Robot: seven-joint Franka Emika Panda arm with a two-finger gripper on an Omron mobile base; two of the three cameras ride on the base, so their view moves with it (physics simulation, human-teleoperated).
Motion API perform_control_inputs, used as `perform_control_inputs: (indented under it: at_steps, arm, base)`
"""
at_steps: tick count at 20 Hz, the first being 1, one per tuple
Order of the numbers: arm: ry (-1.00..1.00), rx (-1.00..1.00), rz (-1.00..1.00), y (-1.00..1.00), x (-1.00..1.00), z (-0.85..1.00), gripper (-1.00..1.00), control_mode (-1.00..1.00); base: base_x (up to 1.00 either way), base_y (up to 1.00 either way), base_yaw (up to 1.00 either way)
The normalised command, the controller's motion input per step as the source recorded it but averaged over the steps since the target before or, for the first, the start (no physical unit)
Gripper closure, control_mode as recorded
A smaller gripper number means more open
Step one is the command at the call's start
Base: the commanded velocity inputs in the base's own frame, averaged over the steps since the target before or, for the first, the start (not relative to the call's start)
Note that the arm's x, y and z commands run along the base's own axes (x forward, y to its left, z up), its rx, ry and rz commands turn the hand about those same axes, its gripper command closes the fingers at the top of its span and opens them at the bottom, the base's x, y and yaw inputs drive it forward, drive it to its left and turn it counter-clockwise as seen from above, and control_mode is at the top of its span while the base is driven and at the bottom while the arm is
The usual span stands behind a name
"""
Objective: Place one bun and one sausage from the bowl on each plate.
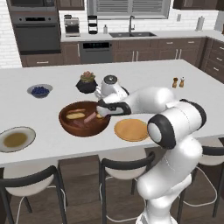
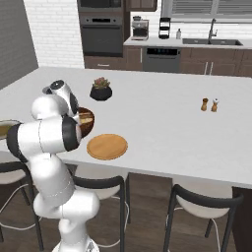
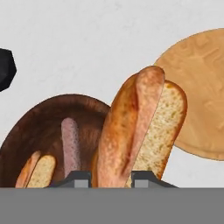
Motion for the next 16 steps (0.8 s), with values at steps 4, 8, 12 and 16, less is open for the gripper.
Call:
perform_control_inputs:
  at_steps: [4, 8, 12, 16]
  arm:
    - [0.26, 0.31, -0.24, -1.00, -0.26, 1.00, 1.00, -1.00]
    - [0.53, 0.18, -0.23, -1.00, -0.14, 0.40, 1.00, -1.00]
    - [0.28, 0.00, -0.15, -0.51, -0.11, -0.49, 1.00, -1.00]
    - [0.00, -0.12, -0.01, -0.35, 0.00, -0.91, 1.00, -1.00]
  base:
    - [0.00, 0.00, 0.00]
    - [0.00, 0.00, 0.00]
    - [0.00, 0.00, 0.00]
    - [0.00, 0.00, 0.00]
